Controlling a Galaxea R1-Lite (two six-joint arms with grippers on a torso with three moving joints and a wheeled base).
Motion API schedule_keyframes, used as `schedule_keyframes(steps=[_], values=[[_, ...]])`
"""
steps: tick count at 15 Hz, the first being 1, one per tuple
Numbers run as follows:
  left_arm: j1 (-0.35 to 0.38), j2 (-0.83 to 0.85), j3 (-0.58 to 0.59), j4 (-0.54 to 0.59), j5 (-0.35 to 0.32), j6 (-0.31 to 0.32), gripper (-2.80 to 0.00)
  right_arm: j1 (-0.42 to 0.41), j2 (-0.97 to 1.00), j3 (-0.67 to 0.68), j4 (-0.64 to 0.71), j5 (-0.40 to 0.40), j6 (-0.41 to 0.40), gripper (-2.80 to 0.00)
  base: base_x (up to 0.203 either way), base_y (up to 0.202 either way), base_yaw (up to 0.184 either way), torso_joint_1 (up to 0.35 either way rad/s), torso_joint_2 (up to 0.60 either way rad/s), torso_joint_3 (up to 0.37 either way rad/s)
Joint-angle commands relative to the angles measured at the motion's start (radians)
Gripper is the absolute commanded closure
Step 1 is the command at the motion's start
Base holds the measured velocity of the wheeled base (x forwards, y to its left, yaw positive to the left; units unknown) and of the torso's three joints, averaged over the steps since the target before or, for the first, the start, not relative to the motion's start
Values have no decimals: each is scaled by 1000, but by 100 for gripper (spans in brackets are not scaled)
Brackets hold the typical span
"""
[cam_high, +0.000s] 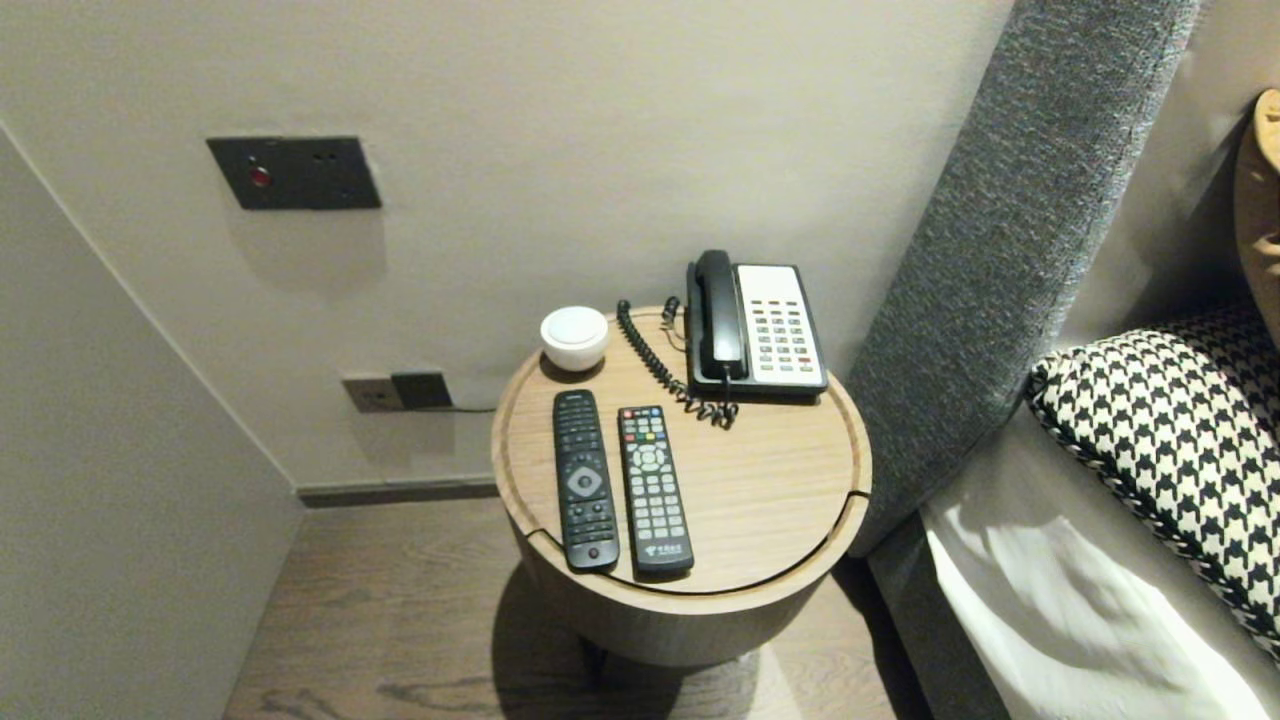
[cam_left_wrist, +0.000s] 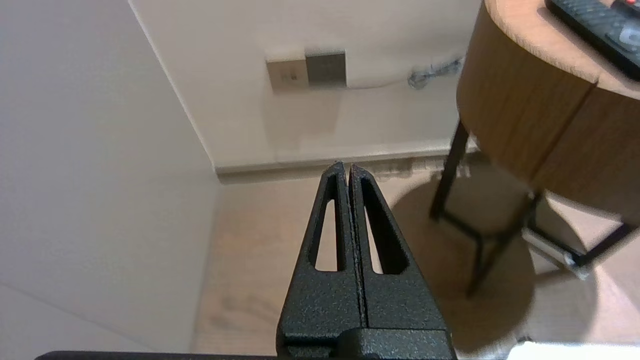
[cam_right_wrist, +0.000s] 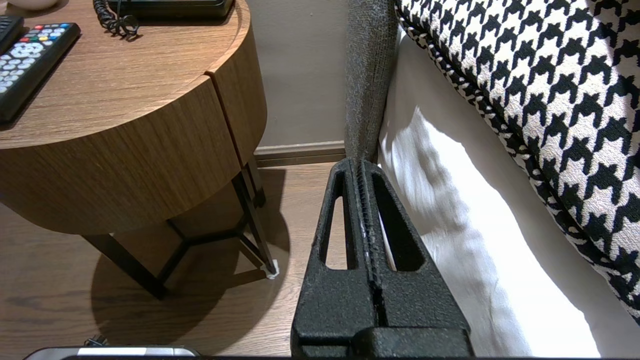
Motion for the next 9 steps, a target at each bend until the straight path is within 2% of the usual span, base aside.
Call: schedule_keyframes(steps=[1,5,9], values=[[0,-17,13,-1,-4,7,0,1,1,40,-1,0,0,0,0,0,0,0,0,0],[0,-11,13,4,-5,-37,0,1,1,40,-1,0,0,0,0,0,0,0,0,0],[0,-11,13,4,-3,-48,0,1,1,40,-1,0,0,0,0,0,0,0,0,0]])
